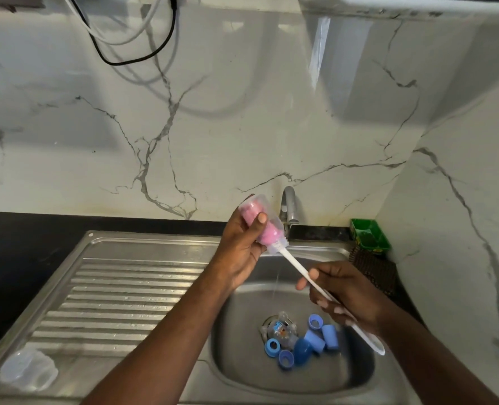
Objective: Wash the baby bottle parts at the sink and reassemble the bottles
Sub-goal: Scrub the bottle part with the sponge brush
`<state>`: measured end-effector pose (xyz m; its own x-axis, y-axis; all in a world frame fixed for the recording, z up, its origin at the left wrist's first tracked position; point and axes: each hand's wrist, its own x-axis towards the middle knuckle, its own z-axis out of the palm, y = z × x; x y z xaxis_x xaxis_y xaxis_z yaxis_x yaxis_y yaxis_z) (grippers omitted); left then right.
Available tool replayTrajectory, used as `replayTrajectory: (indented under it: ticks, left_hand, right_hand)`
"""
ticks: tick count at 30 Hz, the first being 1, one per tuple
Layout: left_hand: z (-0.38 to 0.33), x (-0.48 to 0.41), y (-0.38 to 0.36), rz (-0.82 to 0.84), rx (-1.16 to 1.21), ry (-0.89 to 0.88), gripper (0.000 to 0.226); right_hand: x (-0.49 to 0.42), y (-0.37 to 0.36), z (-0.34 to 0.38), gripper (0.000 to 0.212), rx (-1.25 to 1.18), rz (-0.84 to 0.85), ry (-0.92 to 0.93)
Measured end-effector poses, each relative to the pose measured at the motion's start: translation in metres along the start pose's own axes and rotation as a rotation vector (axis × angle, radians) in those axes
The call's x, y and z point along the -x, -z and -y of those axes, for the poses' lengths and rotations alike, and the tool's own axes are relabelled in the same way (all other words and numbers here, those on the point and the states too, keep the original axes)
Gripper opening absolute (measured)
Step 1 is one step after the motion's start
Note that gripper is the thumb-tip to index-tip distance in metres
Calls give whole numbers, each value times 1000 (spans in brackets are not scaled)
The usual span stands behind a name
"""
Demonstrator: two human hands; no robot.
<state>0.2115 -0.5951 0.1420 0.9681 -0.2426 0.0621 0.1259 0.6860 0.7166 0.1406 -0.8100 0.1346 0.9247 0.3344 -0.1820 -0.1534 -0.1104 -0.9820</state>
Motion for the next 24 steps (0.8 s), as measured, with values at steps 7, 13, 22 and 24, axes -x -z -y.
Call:
replayTrajectory:
  ticks: [7,13,22,24]
  left_hand:
    - [1,-3,-2,-125,-13,-73,60]
    - [3,-5,1,-164,-70,-80,59]
    - [-3,-8,3,-176,9,-65,57]
    - [-4,-8,5,-142,33,-58,56]
  right_hand:
    - [-6,-3,7,19,124,-178,122]
    - [-17,-1,-8,14,609,-407,297]
    - [-21,-11,-1,27,272,-261,191]
    - [-18,-14,4,18,72,-189,104]
